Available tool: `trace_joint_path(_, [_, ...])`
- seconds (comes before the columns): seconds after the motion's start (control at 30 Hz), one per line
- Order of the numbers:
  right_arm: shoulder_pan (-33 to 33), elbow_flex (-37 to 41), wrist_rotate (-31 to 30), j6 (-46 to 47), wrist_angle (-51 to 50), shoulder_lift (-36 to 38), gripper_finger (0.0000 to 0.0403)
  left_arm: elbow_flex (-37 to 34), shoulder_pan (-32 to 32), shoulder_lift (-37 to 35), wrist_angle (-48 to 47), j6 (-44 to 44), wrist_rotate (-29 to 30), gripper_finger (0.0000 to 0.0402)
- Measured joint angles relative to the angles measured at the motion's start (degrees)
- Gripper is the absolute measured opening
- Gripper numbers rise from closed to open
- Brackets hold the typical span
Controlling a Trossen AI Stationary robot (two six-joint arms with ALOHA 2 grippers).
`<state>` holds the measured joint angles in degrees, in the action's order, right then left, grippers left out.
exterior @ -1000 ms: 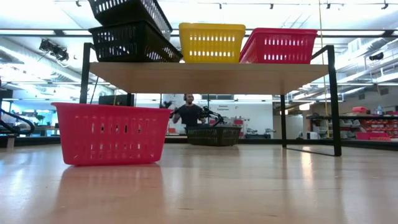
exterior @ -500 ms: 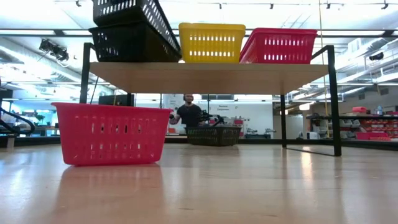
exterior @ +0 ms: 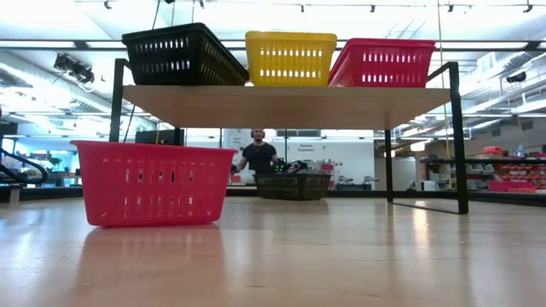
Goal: Stack baskets on shelf by color
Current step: Stack the left black basket on the black basket on the shelf
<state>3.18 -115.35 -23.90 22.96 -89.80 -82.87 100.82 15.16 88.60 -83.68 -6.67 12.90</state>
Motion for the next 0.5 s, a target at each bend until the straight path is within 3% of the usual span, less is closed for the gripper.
trace_joint_path(0.17, [0.00,0.00,0.04,0.00,-0.04,0.00,0.0119,0.00,1.56,0.00,2.53,-0.20,-9.39,0.0093])
trace_joint_path(0.37, [0.00,0.00,0.04,0.00,-0.04,0.00,0.0119,0.00,5.48,0.97,1.65,3.85,-4.31,0.0108])
trace_joint_path(0.5, [0.00,0.02,0.07,0.01,0.00,0.00,0.0119,0.00,5.13,3.11,0.70,4.32,-3.88,0.0137])
